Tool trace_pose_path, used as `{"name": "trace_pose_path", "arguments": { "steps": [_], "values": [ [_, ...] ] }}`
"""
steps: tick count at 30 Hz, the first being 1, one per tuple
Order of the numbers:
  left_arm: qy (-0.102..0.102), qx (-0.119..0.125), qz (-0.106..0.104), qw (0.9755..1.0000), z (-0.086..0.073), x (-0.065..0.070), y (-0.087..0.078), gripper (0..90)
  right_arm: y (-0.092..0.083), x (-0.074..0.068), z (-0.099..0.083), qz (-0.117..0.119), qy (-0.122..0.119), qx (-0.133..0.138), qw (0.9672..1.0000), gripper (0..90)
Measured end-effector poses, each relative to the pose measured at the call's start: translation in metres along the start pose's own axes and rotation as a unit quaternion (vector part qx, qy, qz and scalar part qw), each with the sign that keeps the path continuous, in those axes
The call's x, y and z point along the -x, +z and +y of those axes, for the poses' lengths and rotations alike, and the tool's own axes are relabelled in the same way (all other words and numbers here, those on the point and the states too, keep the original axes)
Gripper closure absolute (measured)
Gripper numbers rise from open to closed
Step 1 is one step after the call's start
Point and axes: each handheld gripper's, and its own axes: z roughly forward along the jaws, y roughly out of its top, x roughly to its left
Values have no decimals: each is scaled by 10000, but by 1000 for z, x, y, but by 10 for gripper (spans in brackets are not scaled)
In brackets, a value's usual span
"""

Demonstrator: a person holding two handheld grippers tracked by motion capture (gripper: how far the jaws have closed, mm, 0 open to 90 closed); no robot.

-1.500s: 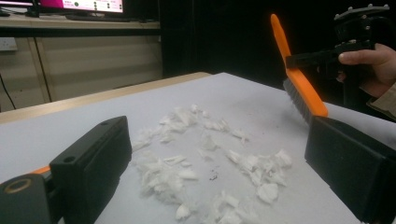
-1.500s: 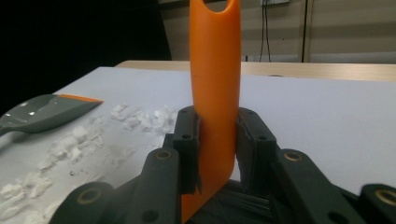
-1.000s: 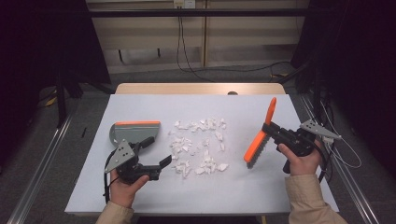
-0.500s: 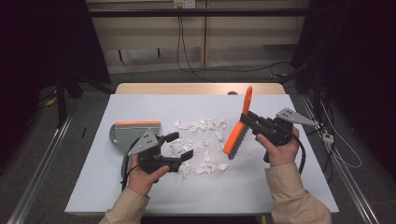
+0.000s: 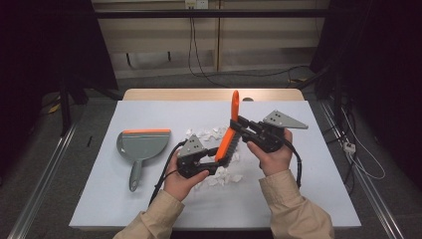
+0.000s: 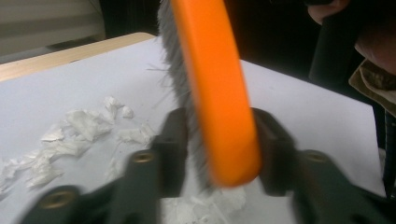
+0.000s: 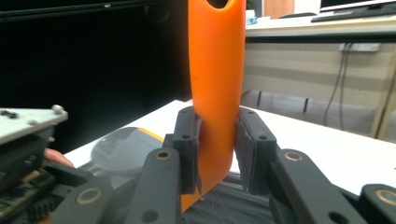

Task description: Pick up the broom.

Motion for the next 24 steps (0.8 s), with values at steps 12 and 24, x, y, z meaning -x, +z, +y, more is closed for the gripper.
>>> {"name": "trace_pose_path", "arguments": {
  "steps": [12,24],
  "values": [
    [-160,190,679,9974,-3,-8,-13,701,14,-9,-2,-57,267,3,9996,561],
    [-100,549,1315,9898,-1,-9,-21,704,37,-32,-27,-90,1103,-242,9936,350]
  ]
}}
